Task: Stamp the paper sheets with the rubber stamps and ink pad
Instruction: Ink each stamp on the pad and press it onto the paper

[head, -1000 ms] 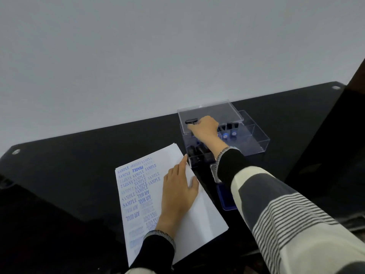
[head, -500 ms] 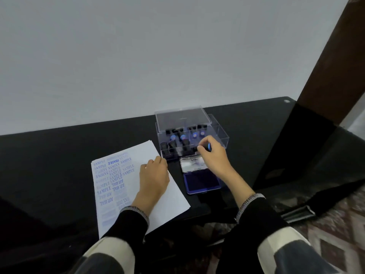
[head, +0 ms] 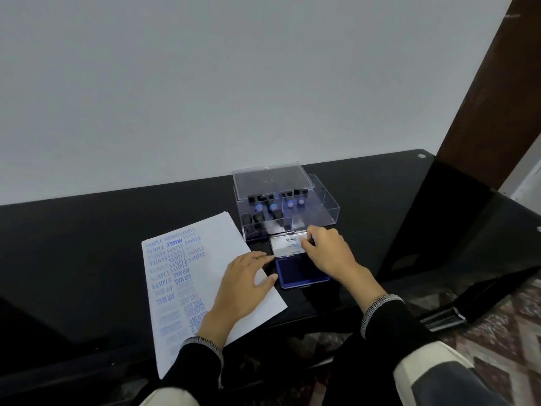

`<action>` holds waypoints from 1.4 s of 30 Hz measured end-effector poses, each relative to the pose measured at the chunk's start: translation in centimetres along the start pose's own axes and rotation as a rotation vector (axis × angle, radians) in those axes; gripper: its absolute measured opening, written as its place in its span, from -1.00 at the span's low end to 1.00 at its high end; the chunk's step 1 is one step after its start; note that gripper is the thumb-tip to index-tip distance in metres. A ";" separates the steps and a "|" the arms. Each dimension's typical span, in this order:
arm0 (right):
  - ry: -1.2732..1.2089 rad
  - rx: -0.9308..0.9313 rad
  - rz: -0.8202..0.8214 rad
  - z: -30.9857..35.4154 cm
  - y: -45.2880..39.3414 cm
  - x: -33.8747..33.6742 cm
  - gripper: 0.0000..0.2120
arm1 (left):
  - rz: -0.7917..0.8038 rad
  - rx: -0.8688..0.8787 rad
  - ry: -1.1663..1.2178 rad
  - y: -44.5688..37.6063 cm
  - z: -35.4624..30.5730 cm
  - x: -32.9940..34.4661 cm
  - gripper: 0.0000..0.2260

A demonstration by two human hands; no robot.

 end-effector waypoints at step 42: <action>0.015 0.093 0.003 0.8 1.3 2.7 -0.90 | -0.216 -0.639 -0.218 4.9 14.0 -7.6 -0.60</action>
Point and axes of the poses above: each hand's wrist, its own y-axis away from the middle knuckle, its own x-axis out of the palm, z = x × y, the point moved 4 cm from there along -y, towards the middle knuckle, and after that the axes turned 7 degrees about -y, right-handed, at the moved point
